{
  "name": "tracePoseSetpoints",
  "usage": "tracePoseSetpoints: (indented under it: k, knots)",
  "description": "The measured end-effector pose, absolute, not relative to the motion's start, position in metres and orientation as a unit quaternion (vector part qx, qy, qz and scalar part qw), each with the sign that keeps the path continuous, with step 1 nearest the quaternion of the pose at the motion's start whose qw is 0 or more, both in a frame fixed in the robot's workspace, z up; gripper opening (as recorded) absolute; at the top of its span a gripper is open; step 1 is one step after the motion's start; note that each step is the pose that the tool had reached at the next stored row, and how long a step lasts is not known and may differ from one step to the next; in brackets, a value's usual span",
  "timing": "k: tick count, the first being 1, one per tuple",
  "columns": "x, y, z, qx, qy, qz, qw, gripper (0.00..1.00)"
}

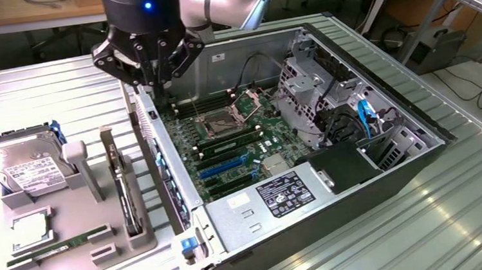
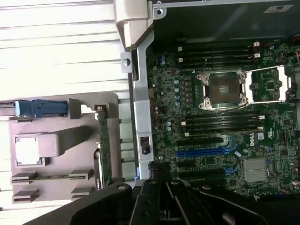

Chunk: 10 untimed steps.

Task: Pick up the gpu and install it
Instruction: 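Reach for the gpu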

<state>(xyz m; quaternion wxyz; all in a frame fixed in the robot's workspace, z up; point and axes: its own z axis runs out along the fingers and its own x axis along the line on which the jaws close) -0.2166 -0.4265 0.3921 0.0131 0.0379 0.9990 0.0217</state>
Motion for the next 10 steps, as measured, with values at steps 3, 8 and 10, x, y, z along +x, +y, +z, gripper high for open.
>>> tracePoseSetpoints:
  k: [3,8,10]
  knots:
    - [-0.228,-0.433,0.390,0.038,0.999,0.022,0.013,0.11]
    - [-0.248,-0.438,0.383,0.038,0.999,0.022,0.013,0.11]
    - [-0.257,-0.439,0.381,0.038,0.999,0.022,0.013,0.11]
